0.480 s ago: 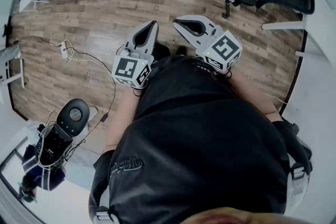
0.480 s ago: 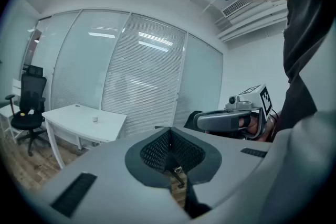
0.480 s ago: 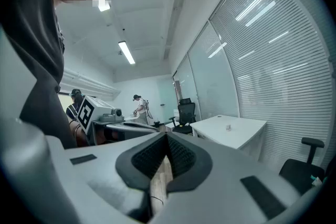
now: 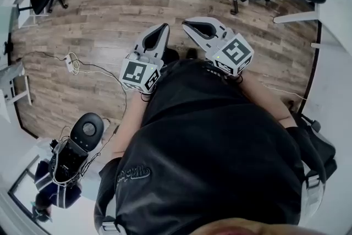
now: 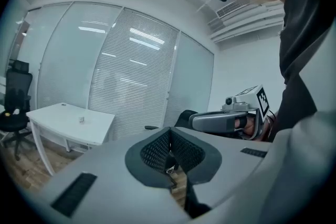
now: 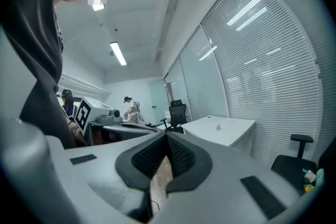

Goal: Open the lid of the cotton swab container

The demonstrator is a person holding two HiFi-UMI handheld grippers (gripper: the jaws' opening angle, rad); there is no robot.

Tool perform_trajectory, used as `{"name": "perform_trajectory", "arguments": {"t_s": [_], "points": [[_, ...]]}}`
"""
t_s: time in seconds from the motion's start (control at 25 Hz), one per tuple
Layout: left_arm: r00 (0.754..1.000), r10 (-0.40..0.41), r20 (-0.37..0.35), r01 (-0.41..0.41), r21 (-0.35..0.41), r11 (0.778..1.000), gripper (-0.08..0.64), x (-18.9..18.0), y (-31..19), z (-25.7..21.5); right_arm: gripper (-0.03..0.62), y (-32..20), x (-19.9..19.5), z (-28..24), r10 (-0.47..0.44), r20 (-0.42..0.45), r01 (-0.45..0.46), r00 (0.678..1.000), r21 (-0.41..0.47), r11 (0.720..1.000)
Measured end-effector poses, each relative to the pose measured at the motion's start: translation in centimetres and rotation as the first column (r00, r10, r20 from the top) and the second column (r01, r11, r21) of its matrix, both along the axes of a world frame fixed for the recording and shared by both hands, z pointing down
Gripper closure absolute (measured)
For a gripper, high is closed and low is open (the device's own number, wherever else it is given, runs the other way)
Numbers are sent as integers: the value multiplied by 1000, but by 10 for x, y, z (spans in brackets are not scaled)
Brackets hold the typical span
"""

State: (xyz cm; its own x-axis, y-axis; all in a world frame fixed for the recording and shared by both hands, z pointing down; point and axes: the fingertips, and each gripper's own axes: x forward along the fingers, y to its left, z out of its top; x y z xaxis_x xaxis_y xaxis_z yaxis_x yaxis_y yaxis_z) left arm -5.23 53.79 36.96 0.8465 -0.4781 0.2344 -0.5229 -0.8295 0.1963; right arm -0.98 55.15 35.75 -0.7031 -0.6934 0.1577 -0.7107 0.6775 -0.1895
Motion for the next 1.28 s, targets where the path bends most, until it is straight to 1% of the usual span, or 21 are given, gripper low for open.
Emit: {"name": "perform_trajectory", "arguments": {"t_s": [0.2, 0.52, 0.64, 0.72, 0.8, 1.0, 1.28], "points": [[1000, 3, -6, -3, -15, 1000, 545, -3, -19, 1, 569, -19, 2, 1, 21, 14, -21, 1000, -17, 1000], [1000, 0, -25, -1, -23, 1000, 545, -25, -67, 0, 569, -68, -22, 3, -2, -3, 2, 1000, -35, 999], [998, 41, -54, -42, -27, 999, 545, -34, -88, -5, 569, -94, -36, 1, -11, -2, 11, 1000, -31, 999], [996, 65, -60, -67, -27, 997, 545, -42, -106, -8, 569, -114, -48, -1, -10, -2, 10, 1000, -34, 999], [996, 71, -54, -73, -26, 997, 545, -54, -126, -11, 569, -135, -61, -3, -10, -2, 10, 1000, -37, 999], [997, 30, -73, -33, -30, 999, 545, -96, -174, -17, 569, -179, -93, -7, -16, 1, 16, 1000, -25, 1000], [999, 8, -41, -8, 8, 1000, 545, -157, -219, -19, 569, -224, -155, -8, -38, 2, 38, 999, -20, 999]]}}
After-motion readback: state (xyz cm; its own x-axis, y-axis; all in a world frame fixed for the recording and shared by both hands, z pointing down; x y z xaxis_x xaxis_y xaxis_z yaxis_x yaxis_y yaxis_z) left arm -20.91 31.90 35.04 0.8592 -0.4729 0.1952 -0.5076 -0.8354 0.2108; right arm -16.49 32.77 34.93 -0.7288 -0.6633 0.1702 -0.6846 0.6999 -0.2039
